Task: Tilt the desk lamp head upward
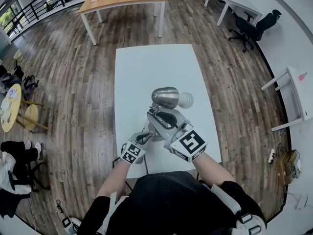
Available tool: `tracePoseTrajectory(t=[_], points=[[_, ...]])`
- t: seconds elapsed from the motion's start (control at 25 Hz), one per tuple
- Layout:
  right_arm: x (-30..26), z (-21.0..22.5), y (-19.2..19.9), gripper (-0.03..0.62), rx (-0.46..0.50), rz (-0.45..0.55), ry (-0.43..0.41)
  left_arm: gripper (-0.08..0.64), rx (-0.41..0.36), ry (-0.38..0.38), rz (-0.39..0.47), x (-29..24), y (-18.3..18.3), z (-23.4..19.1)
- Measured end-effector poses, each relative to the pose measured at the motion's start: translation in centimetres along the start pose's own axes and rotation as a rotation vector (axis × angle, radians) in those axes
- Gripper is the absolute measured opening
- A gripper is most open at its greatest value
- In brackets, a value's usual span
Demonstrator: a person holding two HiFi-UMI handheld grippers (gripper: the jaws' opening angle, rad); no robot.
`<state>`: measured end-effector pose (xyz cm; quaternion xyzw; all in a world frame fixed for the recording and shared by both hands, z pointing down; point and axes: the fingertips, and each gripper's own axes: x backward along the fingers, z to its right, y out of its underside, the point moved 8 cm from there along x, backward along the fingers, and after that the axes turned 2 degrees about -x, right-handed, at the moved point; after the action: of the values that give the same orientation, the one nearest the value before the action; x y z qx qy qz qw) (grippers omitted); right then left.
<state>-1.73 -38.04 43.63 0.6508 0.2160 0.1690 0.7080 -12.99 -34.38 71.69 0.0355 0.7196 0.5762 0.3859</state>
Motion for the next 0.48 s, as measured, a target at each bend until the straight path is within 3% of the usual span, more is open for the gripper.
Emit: tracePoseTrajectory(t=[0.24,0.48], points=[[-0.19,-0.49,-0.38,0.031,0.003,-0.052,-0.014,0.064,0.021,-0.008,0.027,0.26,0.33,0.02],[-0.66,-0.93,-0.38,0.031,-0.001,-0.02,-0.046,0.063,0.019,-0.014,0.043,0.49,0.72,-0.08]])
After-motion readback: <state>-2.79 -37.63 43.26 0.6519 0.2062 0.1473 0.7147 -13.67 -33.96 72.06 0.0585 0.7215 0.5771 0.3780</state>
